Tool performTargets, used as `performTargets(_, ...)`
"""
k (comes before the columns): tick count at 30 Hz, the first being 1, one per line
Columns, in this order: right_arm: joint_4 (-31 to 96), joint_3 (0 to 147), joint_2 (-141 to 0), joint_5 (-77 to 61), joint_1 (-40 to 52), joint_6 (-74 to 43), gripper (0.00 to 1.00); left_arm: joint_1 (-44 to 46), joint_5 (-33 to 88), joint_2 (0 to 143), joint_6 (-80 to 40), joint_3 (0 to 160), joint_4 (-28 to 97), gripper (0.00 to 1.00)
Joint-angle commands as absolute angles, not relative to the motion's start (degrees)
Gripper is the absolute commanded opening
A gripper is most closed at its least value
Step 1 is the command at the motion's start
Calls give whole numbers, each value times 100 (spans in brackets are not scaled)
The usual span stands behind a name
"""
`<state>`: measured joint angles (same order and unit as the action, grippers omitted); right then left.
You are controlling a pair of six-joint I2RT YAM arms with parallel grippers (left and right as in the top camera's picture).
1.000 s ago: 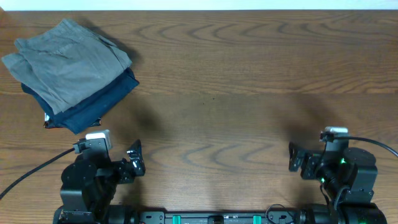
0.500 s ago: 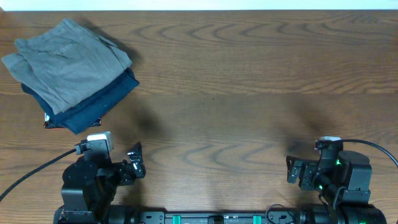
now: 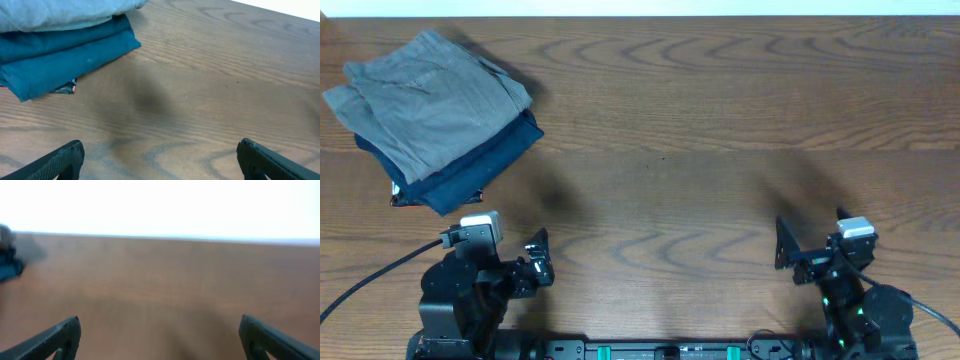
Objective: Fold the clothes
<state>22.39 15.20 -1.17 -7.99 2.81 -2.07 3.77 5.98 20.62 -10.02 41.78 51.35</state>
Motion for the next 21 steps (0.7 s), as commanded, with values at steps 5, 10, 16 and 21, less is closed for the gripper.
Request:
performTargets(5, 12, 276, -27, -794, 336, 615, 99, 373, 550, 2047, -923, 4178, 5144, 98)
performTargets(10, 23, 30, -27, -792, 338, 827, 99, 373, 550, 2047, -923, 4178, 5144, 98)
performTargets(16, 357, 32, -34, -816, 340, 714, 99, 373, 550, 2047, -923, 4178, 5144, 98)
performTargets(21, 351, 32, -38, -814, 340, 714, 99, 373, 550, 2047, -923, 4178, 5144, 98)
